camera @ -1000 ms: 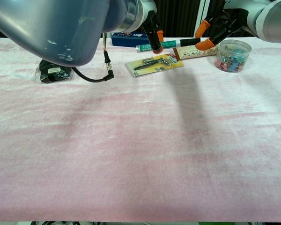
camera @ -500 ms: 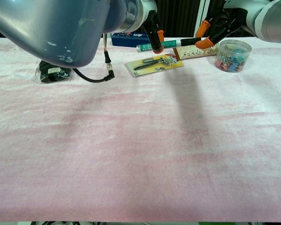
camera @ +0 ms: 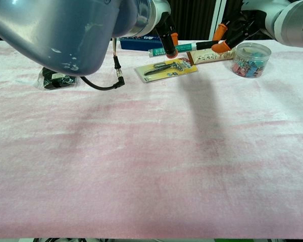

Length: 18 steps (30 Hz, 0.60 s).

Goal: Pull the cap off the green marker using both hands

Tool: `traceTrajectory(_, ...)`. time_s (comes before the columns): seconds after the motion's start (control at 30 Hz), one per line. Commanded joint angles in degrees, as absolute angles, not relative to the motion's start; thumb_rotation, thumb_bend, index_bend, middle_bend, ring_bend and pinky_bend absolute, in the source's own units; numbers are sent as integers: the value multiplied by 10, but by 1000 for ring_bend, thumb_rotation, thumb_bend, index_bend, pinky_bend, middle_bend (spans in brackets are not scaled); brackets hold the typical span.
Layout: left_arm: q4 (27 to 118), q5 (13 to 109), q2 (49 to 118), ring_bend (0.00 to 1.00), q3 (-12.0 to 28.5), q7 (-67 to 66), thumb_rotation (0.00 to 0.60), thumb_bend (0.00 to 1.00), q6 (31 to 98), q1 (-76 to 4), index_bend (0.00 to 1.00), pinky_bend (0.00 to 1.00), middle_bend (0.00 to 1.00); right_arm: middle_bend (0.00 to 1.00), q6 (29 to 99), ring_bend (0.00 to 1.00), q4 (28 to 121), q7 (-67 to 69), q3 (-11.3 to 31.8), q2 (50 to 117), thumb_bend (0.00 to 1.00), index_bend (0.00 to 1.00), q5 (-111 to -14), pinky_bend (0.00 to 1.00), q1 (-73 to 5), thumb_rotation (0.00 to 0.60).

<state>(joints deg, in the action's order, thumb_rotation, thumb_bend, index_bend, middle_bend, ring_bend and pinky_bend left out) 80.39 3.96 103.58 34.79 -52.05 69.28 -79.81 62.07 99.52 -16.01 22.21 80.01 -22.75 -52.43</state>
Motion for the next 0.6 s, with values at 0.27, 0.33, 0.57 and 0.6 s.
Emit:
traceTrajectory(0.27, 802, 38, 1036, 0, 347, -522, 600, 480, 694, -797, 630, 0, 299, 1, 623, 77, 1002, -157, 227, 794, 362, 709, -233, 153, -518, 600)
traceTrajectory(0.33, 801, 37, 1036, 0, 347, -522, 600, 481, 694, -796, 630, 0, 299, 1, 624, 77, 1005, -156, 227, 791, 365, 718, -235, 153, -515, 600)
traceTrajectory(0.57, 801, 40, 1035, 0, 346, -524, 600, 481, 695, -796, 630, 0, 299, 1, 624, 77, 1017, -153, 227, 776, 371, 728, -240, 153, -504, 600)
traceTrajectory(0.6, 801, 41, 1035, 0, 345, -524, 600, 481, 695, -796, 630, 0, 299, 1, 624, 77, 1019, -152, 226, 774, 371, 728, -241, 153, -503, 600)
